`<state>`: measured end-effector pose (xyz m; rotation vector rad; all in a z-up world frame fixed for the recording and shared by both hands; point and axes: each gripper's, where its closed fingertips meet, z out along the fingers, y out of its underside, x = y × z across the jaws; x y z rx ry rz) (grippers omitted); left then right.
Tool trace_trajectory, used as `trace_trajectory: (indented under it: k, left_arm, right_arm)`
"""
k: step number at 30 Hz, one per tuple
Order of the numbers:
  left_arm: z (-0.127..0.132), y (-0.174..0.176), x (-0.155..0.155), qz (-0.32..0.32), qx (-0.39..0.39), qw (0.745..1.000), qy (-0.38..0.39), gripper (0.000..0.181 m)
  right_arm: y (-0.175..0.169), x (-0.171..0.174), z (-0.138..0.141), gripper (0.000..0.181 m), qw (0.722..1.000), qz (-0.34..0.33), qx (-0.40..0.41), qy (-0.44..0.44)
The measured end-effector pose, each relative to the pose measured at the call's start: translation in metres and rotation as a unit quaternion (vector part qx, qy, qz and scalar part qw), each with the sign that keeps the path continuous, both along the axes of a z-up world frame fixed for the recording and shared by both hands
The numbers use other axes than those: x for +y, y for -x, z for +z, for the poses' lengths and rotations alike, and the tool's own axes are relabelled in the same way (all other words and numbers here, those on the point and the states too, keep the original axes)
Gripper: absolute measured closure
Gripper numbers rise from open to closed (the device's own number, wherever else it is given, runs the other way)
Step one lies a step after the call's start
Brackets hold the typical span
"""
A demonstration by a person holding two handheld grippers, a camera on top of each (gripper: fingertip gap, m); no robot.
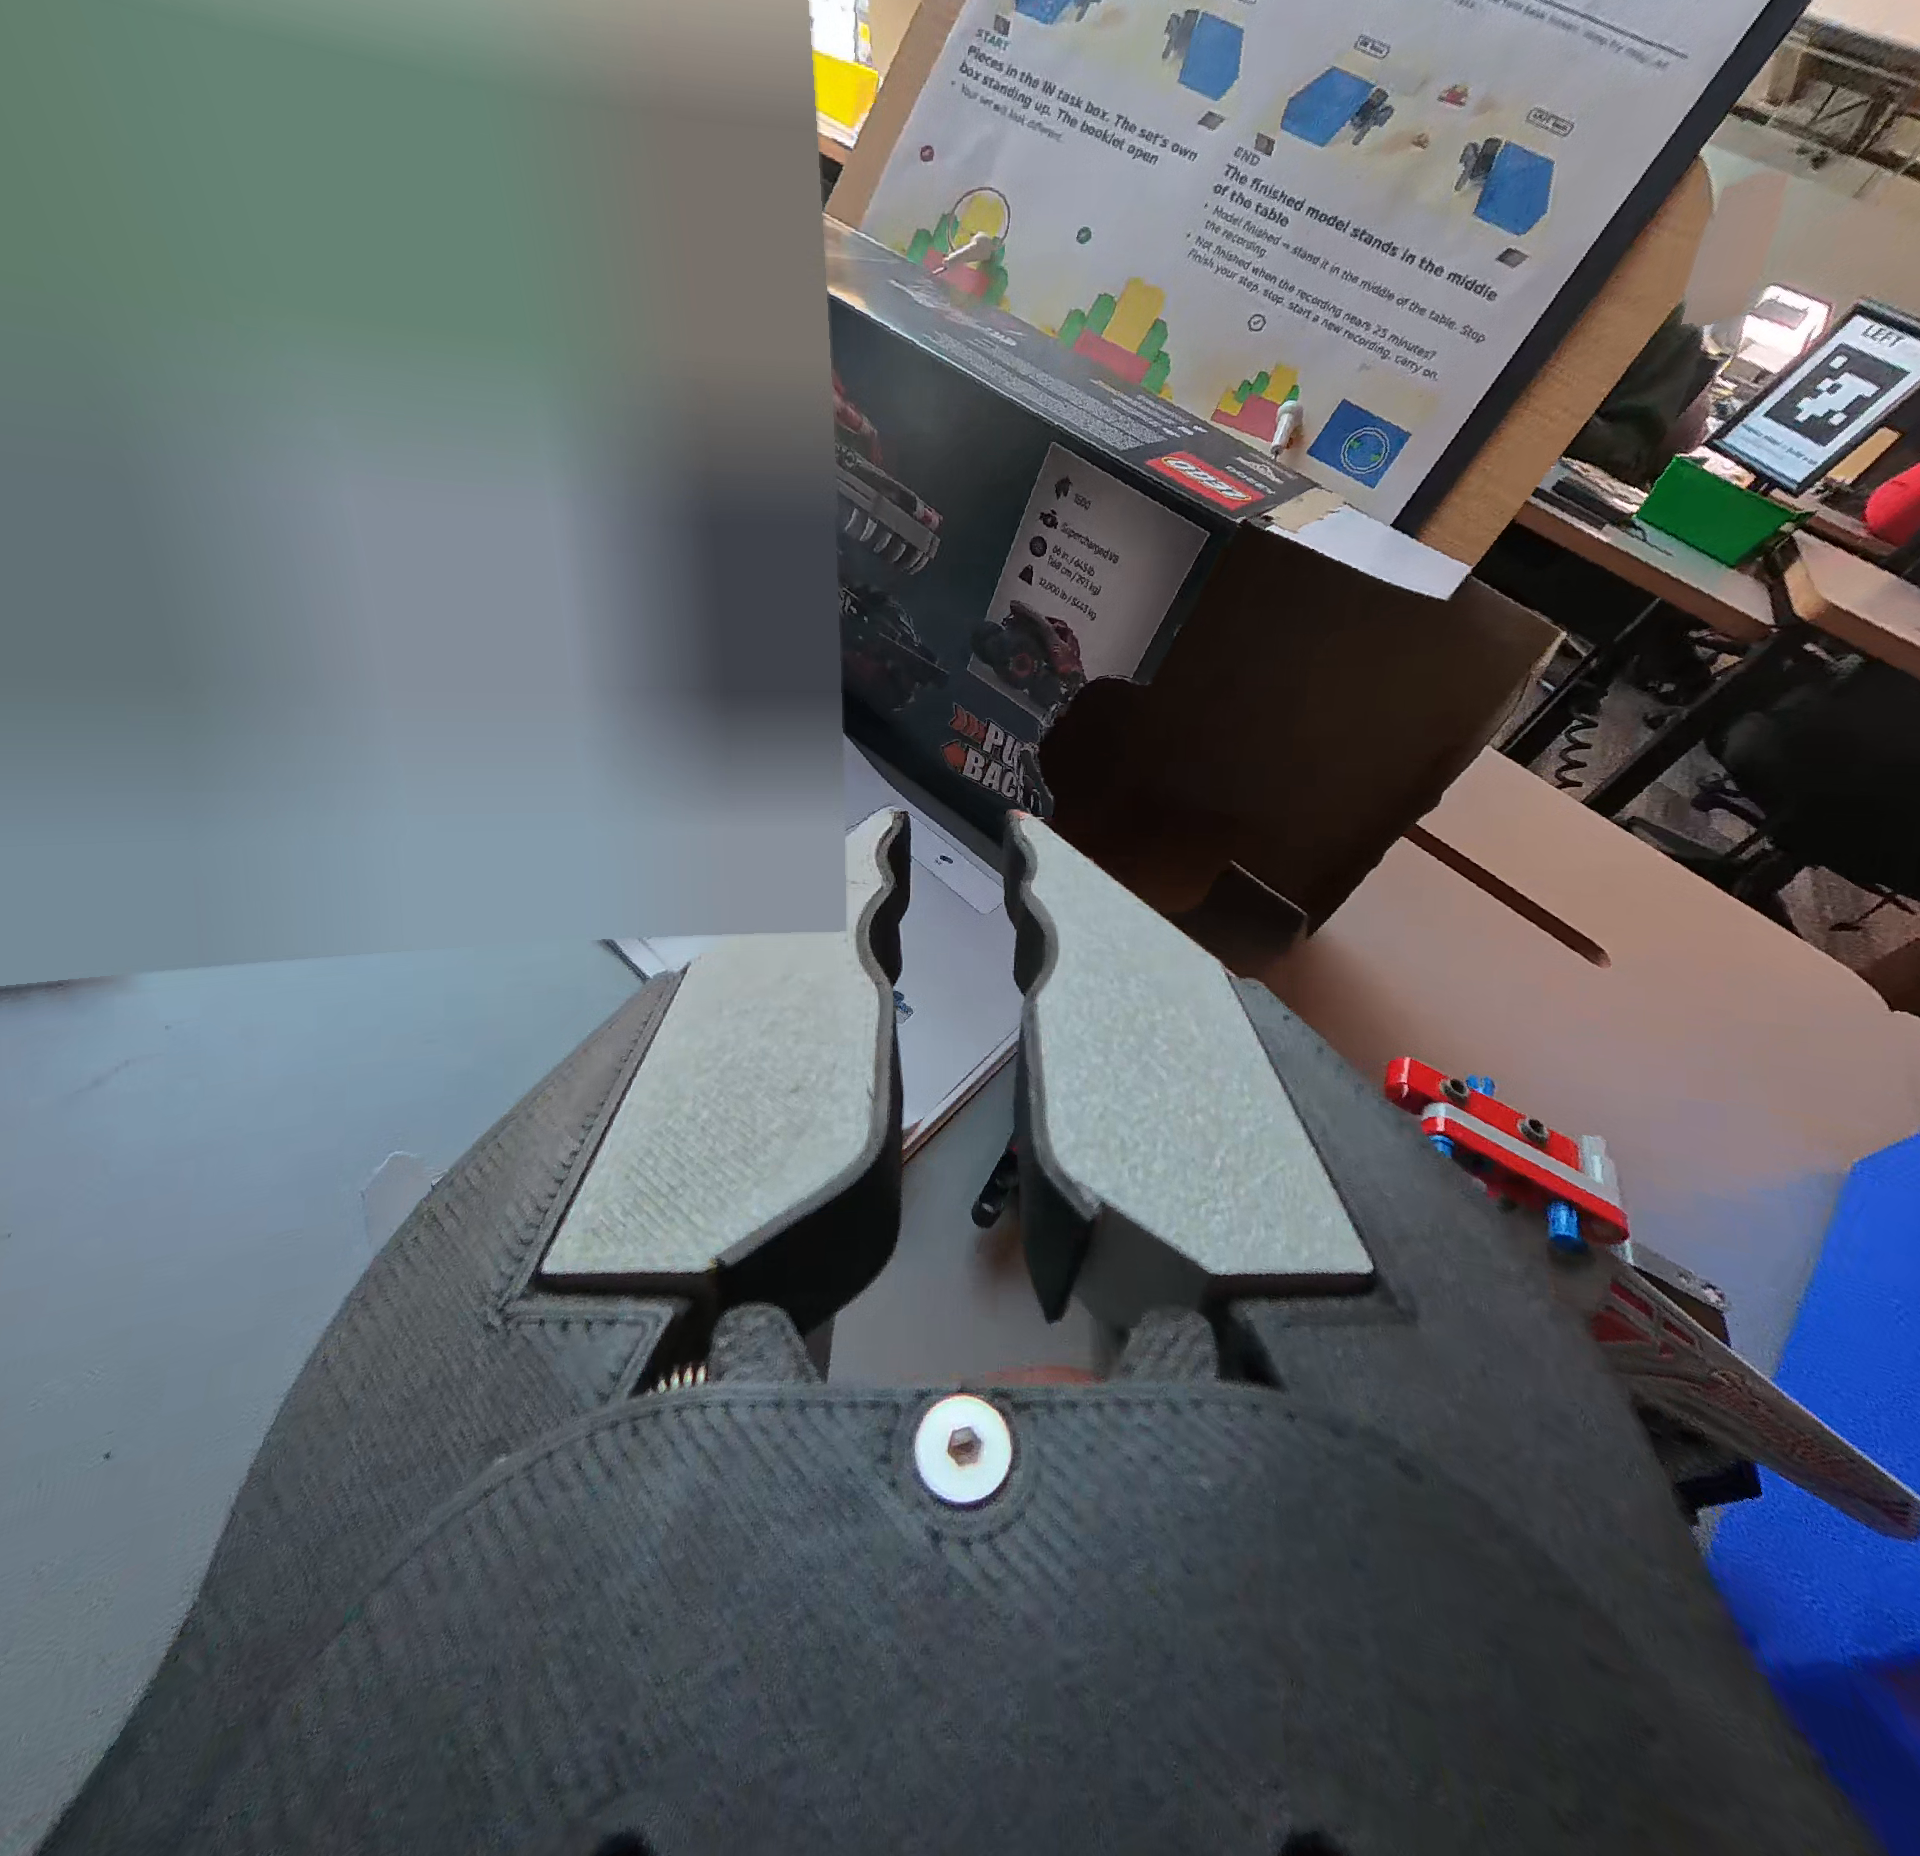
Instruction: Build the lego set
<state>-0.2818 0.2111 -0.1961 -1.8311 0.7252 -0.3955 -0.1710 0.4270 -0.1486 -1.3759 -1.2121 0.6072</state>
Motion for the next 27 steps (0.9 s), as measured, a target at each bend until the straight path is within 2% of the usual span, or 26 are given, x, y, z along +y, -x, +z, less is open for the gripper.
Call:
trace_trajectory:
  k: [1, 8, 13, 18, 27]
  left_arm:
    - [0.000, 0.001, 0.000, 0.004, 0.000, 1.000, -0.001, 0.152]
    - [0.001, 0.004, -0.003, 0.016, 0.002, 1.000, -0.005, 0.151]
    - [0.000, 0.005, -0.009, 0.028, 0.006, 1.000, -0.002, 0.151]
    - [0.000, 0.010, -0.017, 0.049, 0.023, 0.998, -0.015, 0.150]
    - [0.003, 0.018, -0.019, 0.072, 0.014, 0.997, -0.022, 0.150]
  right_arm:
    - [0.000, 0.000, 0.000, 0.168, 1.000, 0.002, 0.002, 0.002]
    - [0.001, -0.004, 0.006, 0.171, 0.999, 0.003, 0.014, -0.030]
    - [-0.002, -0.002, 0.004, 0.171, 0.999, 0.005, 0.027, -0.016]
    - [-0.007, 0.006, -0.009, 0.167, 1.000, -0.013, 0.007, 0.005]
    - [-0.016, 0.004, -0.002, 0.167, 0.999, -0.016, 0.030, 0.016]
